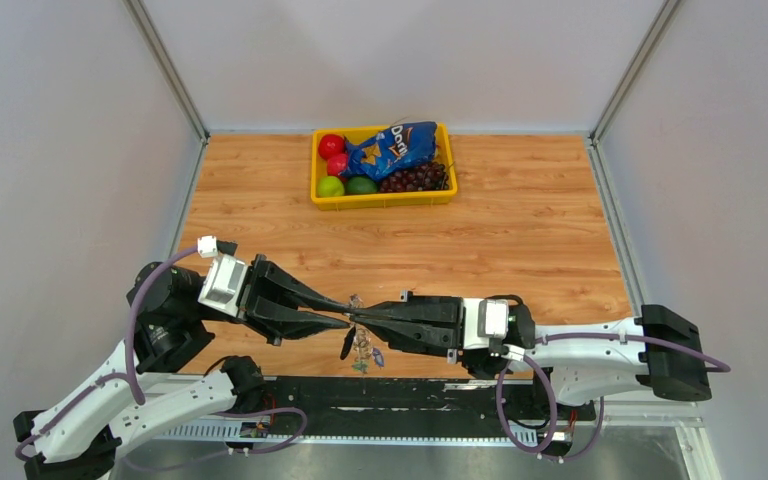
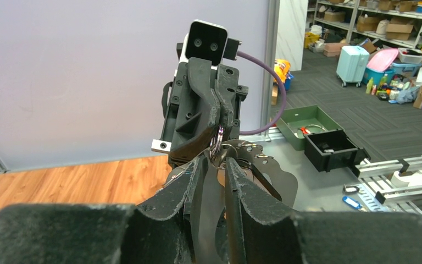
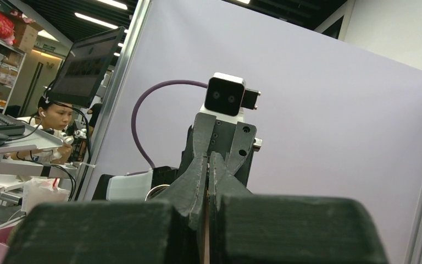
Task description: Put the keys on the keyring
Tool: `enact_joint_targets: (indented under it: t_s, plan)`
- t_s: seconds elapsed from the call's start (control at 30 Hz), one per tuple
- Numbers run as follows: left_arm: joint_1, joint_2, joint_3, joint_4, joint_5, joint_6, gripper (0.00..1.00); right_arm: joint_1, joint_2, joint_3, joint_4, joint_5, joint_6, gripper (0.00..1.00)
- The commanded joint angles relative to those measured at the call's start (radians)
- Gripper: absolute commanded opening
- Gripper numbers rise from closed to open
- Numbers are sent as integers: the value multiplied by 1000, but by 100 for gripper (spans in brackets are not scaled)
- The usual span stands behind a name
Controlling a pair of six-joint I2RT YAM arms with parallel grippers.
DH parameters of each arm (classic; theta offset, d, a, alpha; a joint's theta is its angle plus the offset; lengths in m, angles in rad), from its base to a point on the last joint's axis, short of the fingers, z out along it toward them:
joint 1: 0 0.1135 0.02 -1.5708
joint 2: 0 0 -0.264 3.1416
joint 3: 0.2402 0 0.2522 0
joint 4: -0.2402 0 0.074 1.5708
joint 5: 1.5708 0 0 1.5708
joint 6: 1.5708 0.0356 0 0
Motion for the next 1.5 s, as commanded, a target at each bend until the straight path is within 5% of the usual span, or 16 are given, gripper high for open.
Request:
enact_joint_targets:
  t_s: [0.0, 0.6, 0.77, 1.0, 1.33, 1.47]
  plan:
    - [2, 3, 0, 37, 7, -6, 28, 2, -1, 49, 66, 6, 23, 0]
    - [1, -7, -1, 30, -6, -1, 20, 2, 20, 55, 59, 18, 8, 0]
    - [3, -10, 0, 27, -8, -3, 3, 2, 20, 51, 50, 25, -3, 0]
    - [2, -10, 21, -26, -54, 12, 0, 2, -7, 10, 23, 64, -39, 0]
    - [3, -20, 40, -132, -146, 46, 0, 3, -165, -40, -251, 181, -86, 1]
    - [2, -15, 51, -178, -172, 66, 0, 2, -222, -34, -395, 244, -92, 30]
